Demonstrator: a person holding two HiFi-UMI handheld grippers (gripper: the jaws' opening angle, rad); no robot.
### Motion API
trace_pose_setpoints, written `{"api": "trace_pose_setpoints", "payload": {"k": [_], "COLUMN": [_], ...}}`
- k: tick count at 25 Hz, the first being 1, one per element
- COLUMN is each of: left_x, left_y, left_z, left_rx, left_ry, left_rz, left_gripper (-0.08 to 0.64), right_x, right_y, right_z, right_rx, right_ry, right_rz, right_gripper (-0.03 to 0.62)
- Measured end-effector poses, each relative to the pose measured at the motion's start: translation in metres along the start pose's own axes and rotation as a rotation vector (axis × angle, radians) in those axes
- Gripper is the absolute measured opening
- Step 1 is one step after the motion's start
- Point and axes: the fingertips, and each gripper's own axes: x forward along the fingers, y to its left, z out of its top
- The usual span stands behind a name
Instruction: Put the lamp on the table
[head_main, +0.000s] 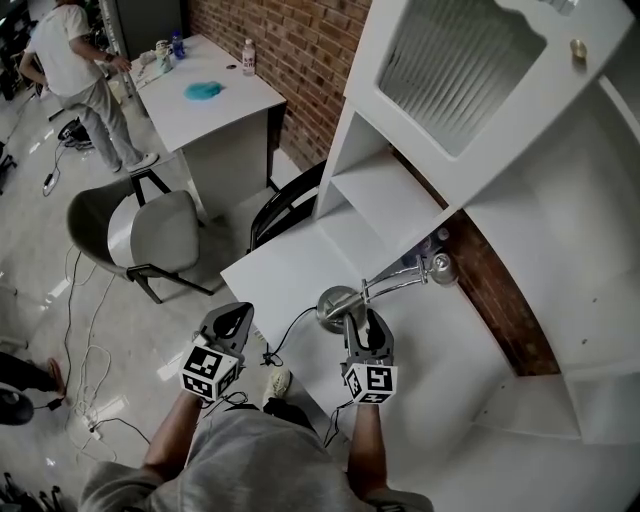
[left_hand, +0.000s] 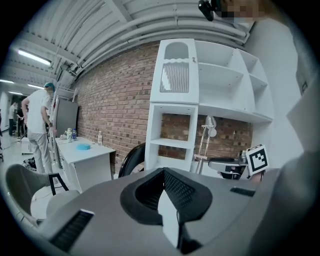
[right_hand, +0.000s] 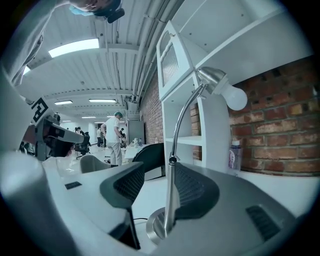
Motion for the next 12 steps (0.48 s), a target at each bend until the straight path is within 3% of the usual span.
{"api": "trace_pose_setpoints", "payload": {"k": [12], "left_x": [-0.029], "left_y": [-0.015], "left_z": [-0.002], "left_rx": [0.007], "left_ry": [-0.036], "left_rz": [-0.039], "left_gripper": [0.003], "right_x": [-0.045], "right_y": [0.023], "right_z": [0.026], "right_rx": [-0.062], "right_ry": [-0.042], "right_rz": [-0.060], "right_gripper": [0.111]}}
